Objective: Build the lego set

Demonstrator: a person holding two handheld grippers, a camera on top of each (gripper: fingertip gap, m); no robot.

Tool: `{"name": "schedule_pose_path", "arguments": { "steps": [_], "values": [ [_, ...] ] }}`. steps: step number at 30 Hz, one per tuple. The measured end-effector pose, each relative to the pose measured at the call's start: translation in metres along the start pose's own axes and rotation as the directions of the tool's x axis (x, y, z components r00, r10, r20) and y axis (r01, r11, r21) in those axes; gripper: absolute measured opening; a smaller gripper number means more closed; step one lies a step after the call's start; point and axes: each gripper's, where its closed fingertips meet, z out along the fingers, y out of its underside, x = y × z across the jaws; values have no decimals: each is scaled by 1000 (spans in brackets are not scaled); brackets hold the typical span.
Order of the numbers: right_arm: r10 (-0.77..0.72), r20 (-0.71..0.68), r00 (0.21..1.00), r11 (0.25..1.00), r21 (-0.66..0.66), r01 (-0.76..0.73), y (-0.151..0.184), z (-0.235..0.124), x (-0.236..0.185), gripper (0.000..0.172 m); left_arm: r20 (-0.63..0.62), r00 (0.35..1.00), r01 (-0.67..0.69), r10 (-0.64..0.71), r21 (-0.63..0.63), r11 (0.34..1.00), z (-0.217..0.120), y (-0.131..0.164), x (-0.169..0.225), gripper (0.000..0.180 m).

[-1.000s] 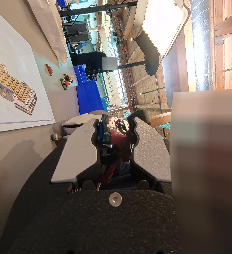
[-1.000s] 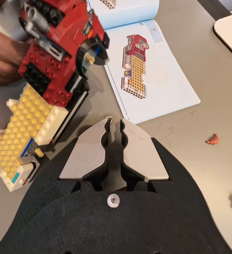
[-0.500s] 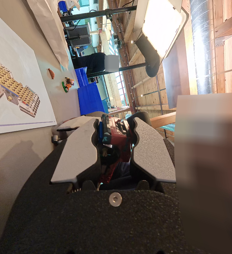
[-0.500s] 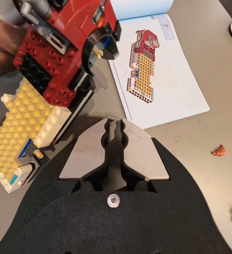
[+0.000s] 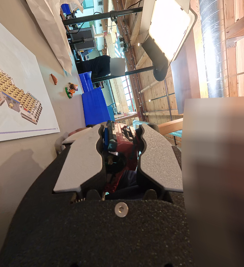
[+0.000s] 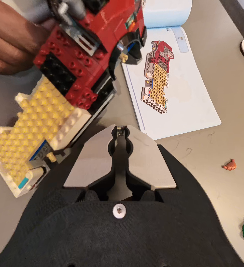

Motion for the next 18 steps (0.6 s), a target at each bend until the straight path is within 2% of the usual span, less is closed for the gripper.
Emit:
{"name": "schedule_pose_path", "arguments": {
  "steps": [4,9,14,18],
  "values": [
    [-68,-1,998,997,20,68,5,-10,-3,10,0,1000,15,-15,1,1000,0,0,-2,47],
    [-80,-13,997,997,8,80,15,-22,-8,10,-2,1000,23,-23,-7,1000,1,2,-3,47],
    [-135,-82,988,990,34,138,14,-36,-11,10,-4,1000,28,-28,-6,1000,1,2,-5,47],
    [-190,-60,980,981,13,191,19,-36,-25,17,-5,999,31,-31,-5,999,1,1,-5,47]
  ]
}}
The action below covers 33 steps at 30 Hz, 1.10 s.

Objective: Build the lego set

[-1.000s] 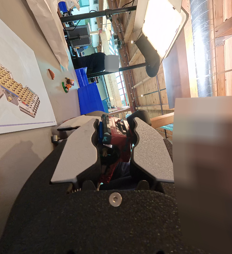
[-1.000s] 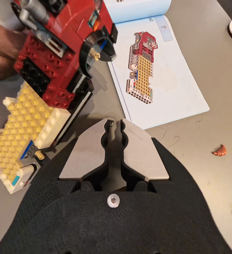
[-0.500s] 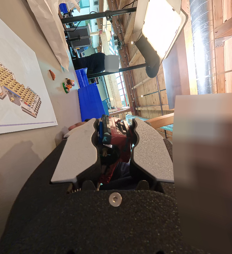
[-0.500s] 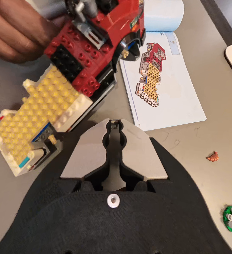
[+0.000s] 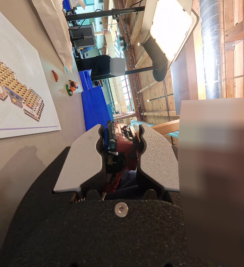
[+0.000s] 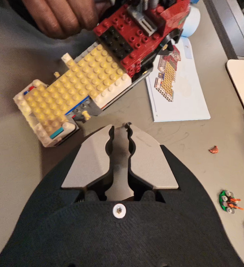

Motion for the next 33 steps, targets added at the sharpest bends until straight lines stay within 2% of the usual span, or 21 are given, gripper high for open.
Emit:
{"name": "schedule_pose_path", "arguments": {
  "steps": [3,15,23,28,30,33],
  "values": [
    [4,11,1000,1000,-3,-4,1,-1,-2,19,1,1000,0,0,-1,1000,0,0,0,47],
    [185,64,981,982,21,-186,-5,5,13,19,5,1000,2,-2,-9,1000,1,2,0,47],
    [274,48,961,960,-67,-271,-5,20,8,11,20,1000,7,-7,-10,1000,1,4,-1,47],
    [291,42,956,955,-79,-287,-6,21,10,8,46,998,49,-50,18,999,-1,3,-10,47],
    [304,35,952,952,-57,-302,-10,19,13,8,61,995,71,-73,41,997,-2,2,-14,47],
    [363,6,932,930,53,-363,-33,7,29,8,77,992,94,-101,94,991,-4,0,-18,47]
  ]
}}
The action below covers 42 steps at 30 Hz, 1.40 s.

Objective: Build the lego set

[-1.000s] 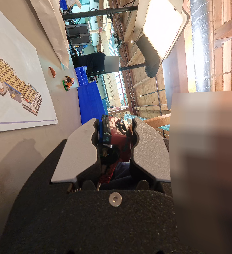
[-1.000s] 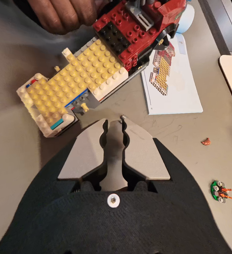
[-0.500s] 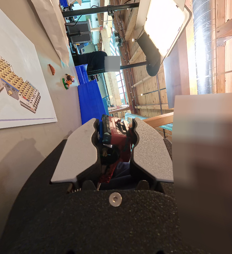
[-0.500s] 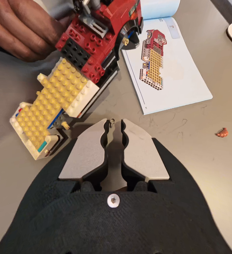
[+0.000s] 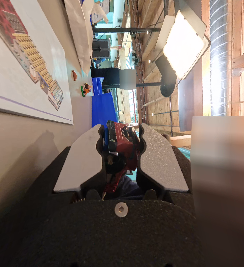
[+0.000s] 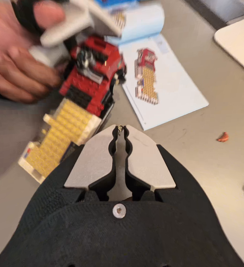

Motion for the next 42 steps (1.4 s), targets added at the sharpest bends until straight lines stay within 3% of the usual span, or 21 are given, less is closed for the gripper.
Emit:
{"name": "schedule_pose_path", "arguments": {
  "steps": [4,9,29,42],
  "values": [
    [69,-14,997,981,184,-66,-49,-17,1,8,3,999,44,-44,105,994,-2,-4,1,47],
    [58,12,998,975,212,-59,-72,-11,-13,7,9,995,97,-101,203,974,-3,-2,-2,47],
    [69,83,994,975,204,-85,-70,5,-24,7,1,992,120,-123,196,973,-10,-1,-8,47],
    [99,192,977,951,272,-149,-76,6,-24,8,-54,985,172,-165,208,963,-11,-3,-3,47]
  ]
}}
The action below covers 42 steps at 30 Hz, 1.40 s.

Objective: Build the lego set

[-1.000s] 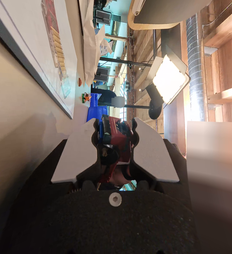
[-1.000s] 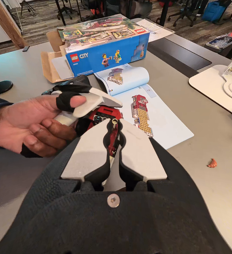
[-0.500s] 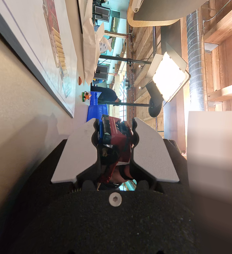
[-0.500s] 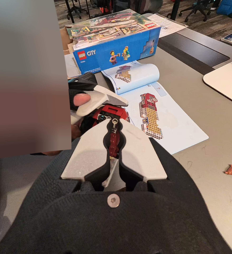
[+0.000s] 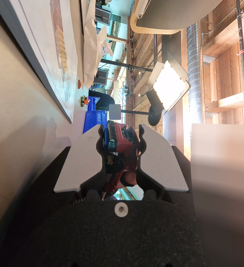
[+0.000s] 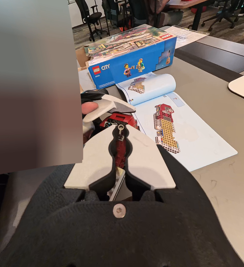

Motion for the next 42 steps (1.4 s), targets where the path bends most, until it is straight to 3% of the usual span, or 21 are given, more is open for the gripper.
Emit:
{"name": "schedule_pose_path", "arguments": {
  "steps": [13,23,42],
  "values": [
    [-66,68,995,998,28,65,0,-1,-2,7,-14,1000,22,-22,-6,1000,1,2,0,47],
    [-3,172,985,998,64,-8,-7,-4,-4,7,-55,996,73,-74,-19,997,3,5,4,46],
    [-7,172,985,999,47,-2,-5,-4,-1,15,-51,996,76,-77,-18,997,3,6,2,46]
  ]
}}
